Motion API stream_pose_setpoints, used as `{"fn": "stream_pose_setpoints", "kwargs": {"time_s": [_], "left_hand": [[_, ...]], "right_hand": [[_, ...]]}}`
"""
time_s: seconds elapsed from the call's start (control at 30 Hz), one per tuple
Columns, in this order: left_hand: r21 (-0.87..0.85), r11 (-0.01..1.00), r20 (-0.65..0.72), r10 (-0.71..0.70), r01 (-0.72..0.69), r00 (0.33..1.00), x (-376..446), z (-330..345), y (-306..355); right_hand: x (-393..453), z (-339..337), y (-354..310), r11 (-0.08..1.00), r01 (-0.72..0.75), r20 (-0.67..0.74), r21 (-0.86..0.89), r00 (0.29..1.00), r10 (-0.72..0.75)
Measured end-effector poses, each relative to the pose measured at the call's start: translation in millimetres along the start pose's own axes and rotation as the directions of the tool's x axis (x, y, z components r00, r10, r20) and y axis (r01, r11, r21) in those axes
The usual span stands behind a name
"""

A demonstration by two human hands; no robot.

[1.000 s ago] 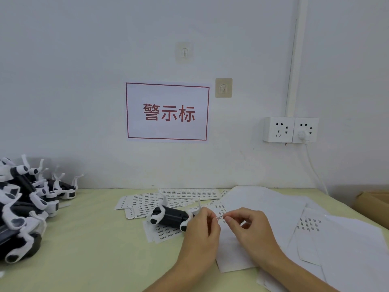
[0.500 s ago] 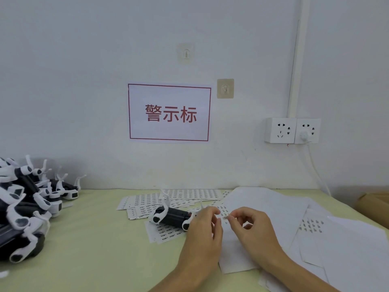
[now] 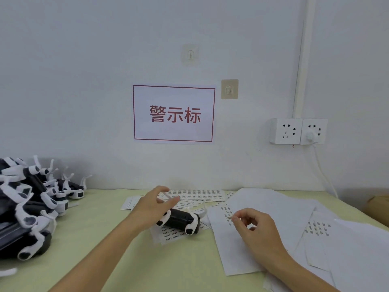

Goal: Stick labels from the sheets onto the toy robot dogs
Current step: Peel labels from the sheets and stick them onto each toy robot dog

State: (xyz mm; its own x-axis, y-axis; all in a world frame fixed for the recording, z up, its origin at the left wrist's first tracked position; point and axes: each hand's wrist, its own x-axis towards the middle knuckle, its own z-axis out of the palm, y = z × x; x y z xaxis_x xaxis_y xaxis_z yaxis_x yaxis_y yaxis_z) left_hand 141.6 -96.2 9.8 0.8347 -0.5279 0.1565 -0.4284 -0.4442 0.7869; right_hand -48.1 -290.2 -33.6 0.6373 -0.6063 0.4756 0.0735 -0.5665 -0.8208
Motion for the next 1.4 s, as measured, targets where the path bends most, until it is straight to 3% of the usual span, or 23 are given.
{"fn": "stream_pose_setpoints", "kwargs": {"time_s": [0.27, 0.4, 0.5, 0.63, 0.77, 0.9, 1.1, 1.23, 1.4], "left_hand": [[0.061, 0.997, 0.093, -0.051, 0.046, 0.994, 1, -4, 1], [0.168, 0.984, 0.03, 0.062, -0.066, 0.998, -2, -13, 4], [0.364, 0.925, -0.027, 0.128, -0.11, 0.991, -4, -20, 12], [0.536, 0.831, 0.096, 0.118, -0.151, 0.988, -5, -27, 20], [0.547, 0.812, 0.26, 0.068, -0.205, 0.963, -7, -29, 20], [0.51, 0.826, 0.321, 0.078, -0.241, 0.944, -4, -28, 19], [0.521, 0.797, 0.157, 0.263, -0.306, 0.952, -7, -5, 19], [0.533, 0.764, 0.045, 0.402, -0.362, 0.915, -17, 22, 25], [0.52, 0.804, 0.104, 0.276, -0.289, 0.955, -25, 31, 31]], "right_hand": [[0, 0, -1, 1.0, 0.015, 0.014, -0.025, 1.0, -0.014], [0, 0, -1, 0.999, 0.015, 0.025, -0.033, 1.0, -0.014], [0, 0, -1, 0.999, 0.016, 0.035, -0.037, 0.999, -0.015], [0, 0, -1, 0.999, 0.017, 0.037, -0.042, 0.999, -0.016], [0, 0, 0, 0.999, 0.018, 0.042, -0.047, 0.999, -0.016], [0, 0, 1, 0.998, 0.02, 0.044, -0.054, 0.999, -0.018], [-2, 1, -1, 0.998, 0.055, 0.021, -0.044, 0.998, -0.054], [-3, 2, -3, 0.994, 0.1, 0.01, -0.036, 0.995, -0.1], [-6, 0, -5, 0.991, 0.135, 0.017, -0.012, 0.991, -0.134]]}}
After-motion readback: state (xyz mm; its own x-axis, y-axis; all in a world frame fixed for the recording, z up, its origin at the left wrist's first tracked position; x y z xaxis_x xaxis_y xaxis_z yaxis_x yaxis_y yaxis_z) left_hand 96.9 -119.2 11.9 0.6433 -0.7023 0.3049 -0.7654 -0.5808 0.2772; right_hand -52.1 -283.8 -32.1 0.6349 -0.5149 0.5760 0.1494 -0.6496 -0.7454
